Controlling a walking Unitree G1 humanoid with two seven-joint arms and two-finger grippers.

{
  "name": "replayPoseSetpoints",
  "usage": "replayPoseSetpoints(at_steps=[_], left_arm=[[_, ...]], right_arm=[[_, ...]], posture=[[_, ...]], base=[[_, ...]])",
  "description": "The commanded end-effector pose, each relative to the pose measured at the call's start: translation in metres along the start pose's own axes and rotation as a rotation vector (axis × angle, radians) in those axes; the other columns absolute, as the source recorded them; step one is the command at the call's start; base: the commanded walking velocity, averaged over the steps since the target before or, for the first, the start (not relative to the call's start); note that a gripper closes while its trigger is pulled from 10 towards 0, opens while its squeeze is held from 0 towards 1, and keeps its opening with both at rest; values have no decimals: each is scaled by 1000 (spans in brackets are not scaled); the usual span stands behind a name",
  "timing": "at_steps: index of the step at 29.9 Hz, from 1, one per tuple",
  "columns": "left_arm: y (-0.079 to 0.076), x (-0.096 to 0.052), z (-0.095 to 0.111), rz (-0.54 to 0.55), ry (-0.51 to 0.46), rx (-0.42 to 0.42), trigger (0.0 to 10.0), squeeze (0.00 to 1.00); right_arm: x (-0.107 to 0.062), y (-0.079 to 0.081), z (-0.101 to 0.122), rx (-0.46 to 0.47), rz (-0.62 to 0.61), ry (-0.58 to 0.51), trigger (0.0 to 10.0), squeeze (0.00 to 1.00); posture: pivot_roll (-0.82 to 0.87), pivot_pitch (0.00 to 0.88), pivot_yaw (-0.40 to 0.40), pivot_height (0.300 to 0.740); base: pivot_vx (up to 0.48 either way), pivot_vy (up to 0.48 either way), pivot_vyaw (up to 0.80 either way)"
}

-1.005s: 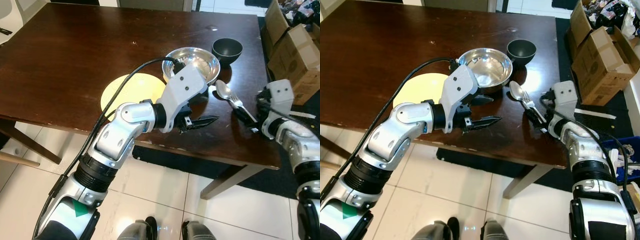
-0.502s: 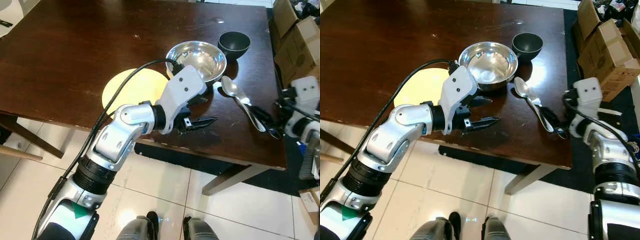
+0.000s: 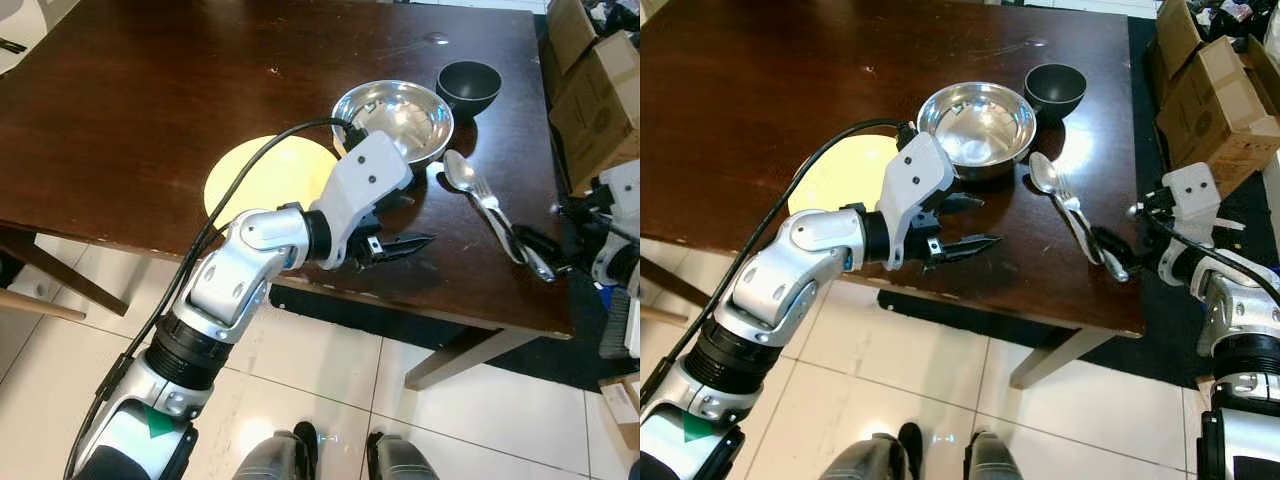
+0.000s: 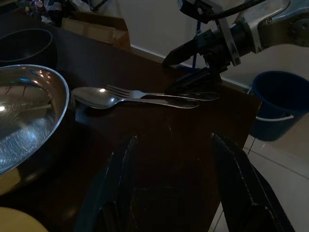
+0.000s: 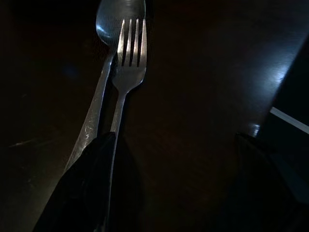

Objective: Setting the table

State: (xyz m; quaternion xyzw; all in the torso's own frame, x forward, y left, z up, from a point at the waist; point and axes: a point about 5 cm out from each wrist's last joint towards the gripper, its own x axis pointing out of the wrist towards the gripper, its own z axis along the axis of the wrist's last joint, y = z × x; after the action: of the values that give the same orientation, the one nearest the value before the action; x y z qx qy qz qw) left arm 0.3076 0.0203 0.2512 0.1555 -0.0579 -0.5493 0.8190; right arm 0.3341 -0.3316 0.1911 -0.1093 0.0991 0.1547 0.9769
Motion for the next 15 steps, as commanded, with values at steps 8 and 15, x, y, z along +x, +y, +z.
replayPoseSetpoints(at_steps=[8,15], left_arm=[[-3,-4,-2,-11,3,-4,10000,0],[-4,-3,-1,-14,2,-3,10000,0]], right_arm=[[2,-3,-8,-15,-55,41,10000,0],[6,-2,1,-13,-41,-2,10000,0]], posture=[[-104,201,167,740],[-104,201,168,740]], base=[[0,0,0],[0,0,0]])
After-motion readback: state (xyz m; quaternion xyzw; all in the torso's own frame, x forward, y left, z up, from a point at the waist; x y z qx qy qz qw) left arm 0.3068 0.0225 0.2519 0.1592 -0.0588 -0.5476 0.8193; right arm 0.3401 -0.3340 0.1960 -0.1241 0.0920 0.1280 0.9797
